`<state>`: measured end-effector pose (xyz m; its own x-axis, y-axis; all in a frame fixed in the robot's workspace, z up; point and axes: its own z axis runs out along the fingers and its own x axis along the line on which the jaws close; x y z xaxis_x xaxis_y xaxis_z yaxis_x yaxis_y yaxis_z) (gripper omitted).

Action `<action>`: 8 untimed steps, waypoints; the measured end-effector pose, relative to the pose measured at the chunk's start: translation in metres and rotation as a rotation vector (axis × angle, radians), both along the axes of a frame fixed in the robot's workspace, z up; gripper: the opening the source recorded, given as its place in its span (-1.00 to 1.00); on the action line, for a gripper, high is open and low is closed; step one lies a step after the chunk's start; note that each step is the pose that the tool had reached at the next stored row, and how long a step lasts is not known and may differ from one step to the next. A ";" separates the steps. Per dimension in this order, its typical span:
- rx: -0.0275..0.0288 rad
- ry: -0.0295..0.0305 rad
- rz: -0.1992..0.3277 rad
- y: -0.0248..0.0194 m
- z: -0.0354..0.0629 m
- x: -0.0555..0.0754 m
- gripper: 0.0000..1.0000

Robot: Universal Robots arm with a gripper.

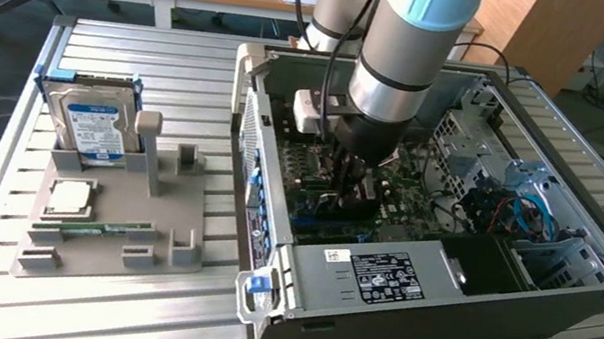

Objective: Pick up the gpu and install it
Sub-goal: 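Insert the gpu into the slot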

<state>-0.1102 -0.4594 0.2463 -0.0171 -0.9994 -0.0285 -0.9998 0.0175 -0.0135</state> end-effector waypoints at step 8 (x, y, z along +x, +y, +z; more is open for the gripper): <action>-0.0002 0.0000 0.000 0.0000 0.0101 0.000 -0.21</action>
<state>-0.1102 -0.4593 0.2564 -0.0172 -0.9995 -0.0283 -0.9998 0.0176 -0.0134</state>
